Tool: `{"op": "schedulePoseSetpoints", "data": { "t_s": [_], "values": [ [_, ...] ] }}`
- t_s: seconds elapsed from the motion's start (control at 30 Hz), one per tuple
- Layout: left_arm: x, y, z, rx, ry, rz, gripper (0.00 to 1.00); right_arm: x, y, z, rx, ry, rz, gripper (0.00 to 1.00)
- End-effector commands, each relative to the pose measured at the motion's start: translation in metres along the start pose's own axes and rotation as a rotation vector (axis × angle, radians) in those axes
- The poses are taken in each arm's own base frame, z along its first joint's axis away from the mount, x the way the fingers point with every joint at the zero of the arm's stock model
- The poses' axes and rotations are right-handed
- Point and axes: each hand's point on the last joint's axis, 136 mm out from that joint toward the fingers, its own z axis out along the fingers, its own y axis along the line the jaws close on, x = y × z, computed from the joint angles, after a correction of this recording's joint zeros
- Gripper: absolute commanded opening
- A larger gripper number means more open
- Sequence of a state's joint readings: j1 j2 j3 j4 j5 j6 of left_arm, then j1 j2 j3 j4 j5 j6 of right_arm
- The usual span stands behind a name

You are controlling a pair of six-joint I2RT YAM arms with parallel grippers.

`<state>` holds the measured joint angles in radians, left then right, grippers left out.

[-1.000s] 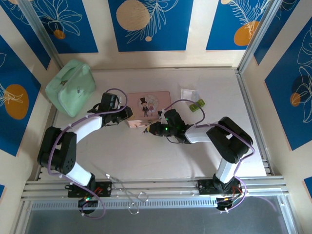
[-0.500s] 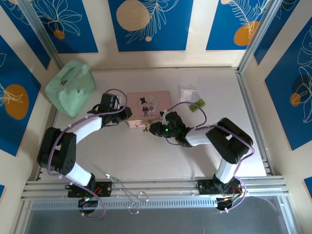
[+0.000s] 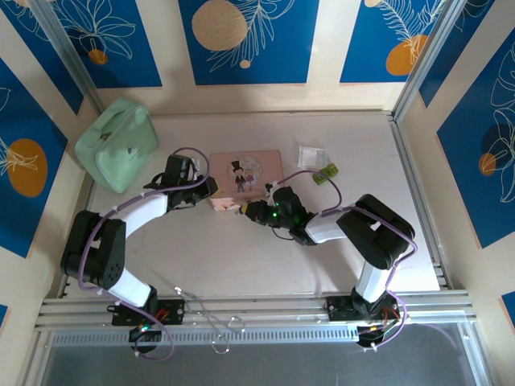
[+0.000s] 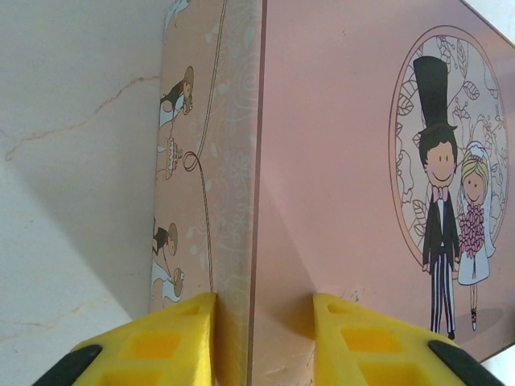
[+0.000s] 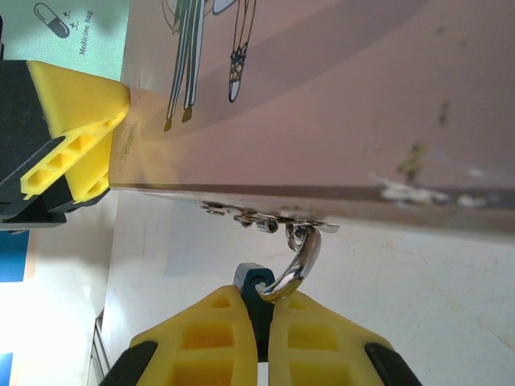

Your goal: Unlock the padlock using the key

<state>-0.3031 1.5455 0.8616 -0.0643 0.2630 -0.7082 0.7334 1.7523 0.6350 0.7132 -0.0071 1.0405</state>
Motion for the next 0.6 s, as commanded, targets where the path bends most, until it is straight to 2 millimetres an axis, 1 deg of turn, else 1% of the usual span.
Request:
{"op": "schedulePoseSetpoints", "data": {
  "t_s": [0.0,0.1,0.2,0.57],
  "values": [
    [0.022,0.044,0.005,-0.139,0.068,-0.062,0.30,0.030,-0.066,-0.004,0.247,0.086,0.120,0.00],
    [0.021,0.043,0.005,-0.135,0.067,-0.064,0.30,0.033,-0.069,-0.002,0.279,0.105,0.117,0.00],
    [0.022,0.044,0.004,-0.134,0.068,-0.065,0.29,0.039,-0.077,-0.004,0.338,0.133,0.138,0.00],
    [0.027,0.047,0.005,-0.128,0.077,-0.078,0.29,0.040,-0.074,-0.010,0.368,0.151,0.149,0.00]
  ]
}}
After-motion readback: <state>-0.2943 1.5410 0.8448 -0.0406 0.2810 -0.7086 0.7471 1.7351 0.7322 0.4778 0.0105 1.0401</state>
